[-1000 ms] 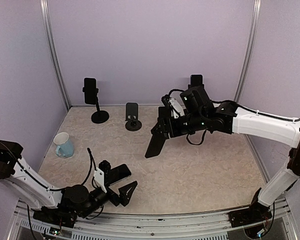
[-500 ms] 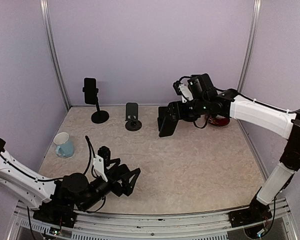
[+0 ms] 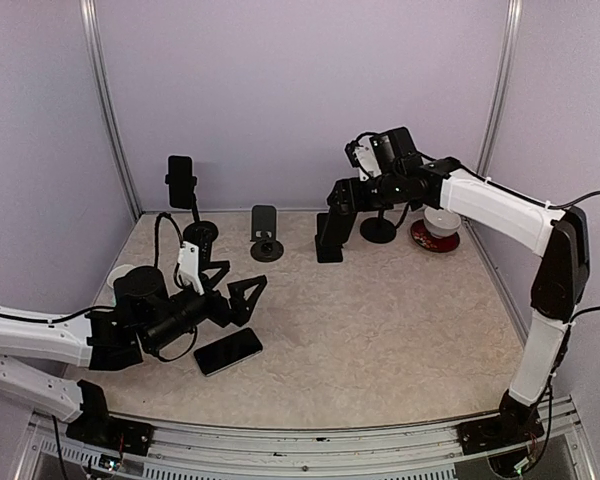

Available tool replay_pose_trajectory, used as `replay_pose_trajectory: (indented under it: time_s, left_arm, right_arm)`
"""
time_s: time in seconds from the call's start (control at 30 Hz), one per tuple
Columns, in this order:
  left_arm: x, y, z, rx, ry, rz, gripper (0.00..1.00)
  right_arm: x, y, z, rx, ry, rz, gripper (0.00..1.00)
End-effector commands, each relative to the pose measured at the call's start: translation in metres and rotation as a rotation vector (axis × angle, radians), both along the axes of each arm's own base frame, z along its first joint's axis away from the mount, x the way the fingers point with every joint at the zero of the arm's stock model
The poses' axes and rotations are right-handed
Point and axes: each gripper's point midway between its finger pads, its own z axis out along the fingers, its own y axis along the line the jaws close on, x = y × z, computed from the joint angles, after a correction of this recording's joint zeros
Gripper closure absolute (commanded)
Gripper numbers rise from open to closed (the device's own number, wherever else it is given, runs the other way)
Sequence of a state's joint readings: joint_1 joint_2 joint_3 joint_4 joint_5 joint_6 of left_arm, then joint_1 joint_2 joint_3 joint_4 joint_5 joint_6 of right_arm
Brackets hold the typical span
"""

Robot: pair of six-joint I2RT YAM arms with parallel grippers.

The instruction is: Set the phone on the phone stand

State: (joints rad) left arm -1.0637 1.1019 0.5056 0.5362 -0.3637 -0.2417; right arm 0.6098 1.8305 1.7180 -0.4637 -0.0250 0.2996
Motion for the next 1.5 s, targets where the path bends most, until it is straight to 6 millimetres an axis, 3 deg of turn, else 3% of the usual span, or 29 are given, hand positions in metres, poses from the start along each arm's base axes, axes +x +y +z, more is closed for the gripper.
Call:
replay_pose_trajectory:
  time_s: [0.0,0.17,0.5,0.9,1.47]
  left_arm:
    - [0.006,-0.003,-0.006,0.041,-0.009,-0.097,0.01]
    - [0.012,0.009,-0.015,-0.008,-0.038,-0.130,0.01]
    - [0.007,0.010,-0.041,0.026,-0.074,-0.166,0.01]
    - [0.007,0.017,-0.041,0.010,-0.070,-0.145,0.01]
    - [0.013,0.023,-0.046,0.018,-0.061,-0.103,0.01]
  right_arm:
    - [0.025,-0.001,0.014,-0.019,-0.049,-0.038,0.69]
    - [0.045,-0.003,0.010,-0.064,-0.058,-0.089,0.69]
    - [0.071,-0.003,-0.012,-0.098,-0.053,-0.161,0.69]
    - [0.096,0.006,-0.034,-0.090,-0.042,-0.204,0.69]
    - [0.108,0.006,-0.046,-0.052,-0.032,-0.231,0.68]
